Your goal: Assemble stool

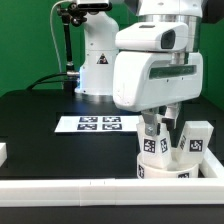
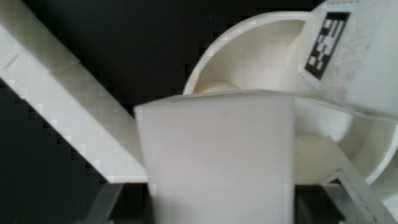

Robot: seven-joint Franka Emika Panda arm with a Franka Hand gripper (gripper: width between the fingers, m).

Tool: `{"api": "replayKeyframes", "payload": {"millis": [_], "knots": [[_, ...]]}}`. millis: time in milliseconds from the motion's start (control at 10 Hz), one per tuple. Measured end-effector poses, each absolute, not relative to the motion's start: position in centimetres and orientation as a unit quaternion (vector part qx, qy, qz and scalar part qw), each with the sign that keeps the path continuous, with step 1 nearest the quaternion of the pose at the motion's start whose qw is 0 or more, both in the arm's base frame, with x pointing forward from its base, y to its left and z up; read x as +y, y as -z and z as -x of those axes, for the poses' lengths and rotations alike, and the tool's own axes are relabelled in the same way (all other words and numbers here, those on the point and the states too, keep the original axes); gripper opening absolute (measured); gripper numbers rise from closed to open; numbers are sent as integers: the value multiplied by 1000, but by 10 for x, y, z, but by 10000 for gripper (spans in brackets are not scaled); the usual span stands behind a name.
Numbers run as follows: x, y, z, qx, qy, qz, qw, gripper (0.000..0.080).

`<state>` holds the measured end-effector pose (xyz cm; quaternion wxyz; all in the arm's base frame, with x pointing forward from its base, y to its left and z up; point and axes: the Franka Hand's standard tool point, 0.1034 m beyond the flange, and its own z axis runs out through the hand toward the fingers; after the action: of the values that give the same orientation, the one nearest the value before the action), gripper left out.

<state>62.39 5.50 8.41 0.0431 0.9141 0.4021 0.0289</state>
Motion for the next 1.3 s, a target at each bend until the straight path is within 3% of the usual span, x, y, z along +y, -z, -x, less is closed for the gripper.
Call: {"api": "replayKeyframes", "payload": {"millis": [500, 800, 1300], "knots": [[54, -84, -624, 294, -34, -955, 39, 338], [54, -83, -624, 89, -36, -995, 31, 338], [54, -83, -625, -110, -46, -993, 23, 338]]}}
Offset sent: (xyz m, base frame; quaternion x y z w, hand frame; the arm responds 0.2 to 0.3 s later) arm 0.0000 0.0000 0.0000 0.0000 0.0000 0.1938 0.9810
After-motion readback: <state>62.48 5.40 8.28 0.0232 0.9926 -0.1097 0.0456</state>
